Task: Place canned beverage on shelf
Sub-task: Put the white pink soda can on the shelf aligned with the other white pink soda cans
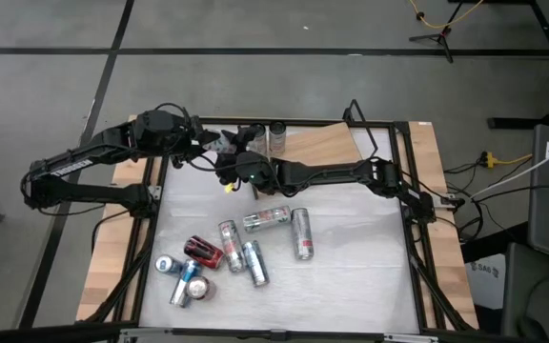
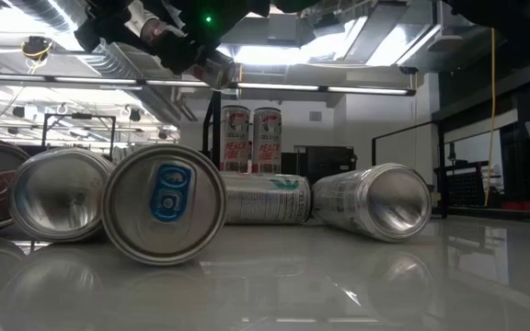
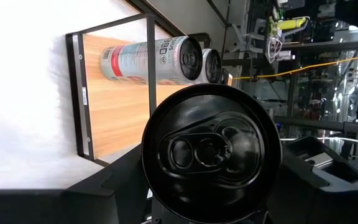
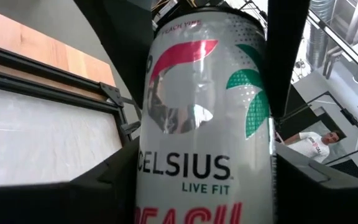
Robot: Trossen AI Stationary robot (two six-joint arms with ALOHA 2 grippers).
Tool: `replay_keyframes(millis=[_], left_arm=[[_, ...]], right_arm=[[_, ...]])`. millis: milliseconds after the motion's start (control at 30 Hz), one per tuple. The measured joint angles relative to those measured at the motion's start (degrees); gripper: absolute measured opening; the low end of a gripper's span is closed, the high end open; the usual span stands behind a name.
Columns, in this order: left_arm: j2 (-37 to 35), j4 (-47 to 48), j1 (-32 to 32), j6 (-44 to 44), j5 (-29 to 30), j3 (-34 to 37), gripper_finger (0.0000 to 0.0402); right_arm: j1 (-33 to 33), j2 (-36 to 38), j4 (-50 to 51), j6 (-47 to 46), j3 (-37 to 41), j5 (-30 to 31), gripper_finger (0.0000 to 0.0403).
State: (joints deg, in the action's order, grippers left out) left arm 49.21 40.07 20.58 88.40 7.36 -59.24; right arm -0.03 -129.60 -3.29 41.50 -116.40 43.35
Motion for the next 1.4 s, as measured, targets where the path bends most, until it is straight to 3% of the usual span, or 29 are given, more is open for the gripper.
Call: replay_keyframes(millis=[300,533,1067,1400], left_arm=[[0.0,0.2,0.0,-0.3,-0.8,0.0,0.0238],[0.0,0.3,0.0,-0.1,-0.9,0.0,0.0240],[-0.1,0.0,0.0,-3.7,-4.5,-0.1,0.0339],[-3.9,-4.8,0.0,-7.9,-3.8,-0.1,0.0349]], right_arm=[[0.0,0.0,0.0,0.1,0.0,-0.1,0.0262],[0.0,0.0,0.0,0.2,0.0,-0.3,0.0244],[0.0,0.0,0.5,0.7,0.0,-0.5,0.0246],[0.0,3.3,1.6,0.7,0.0,-0.3,0.0246]])
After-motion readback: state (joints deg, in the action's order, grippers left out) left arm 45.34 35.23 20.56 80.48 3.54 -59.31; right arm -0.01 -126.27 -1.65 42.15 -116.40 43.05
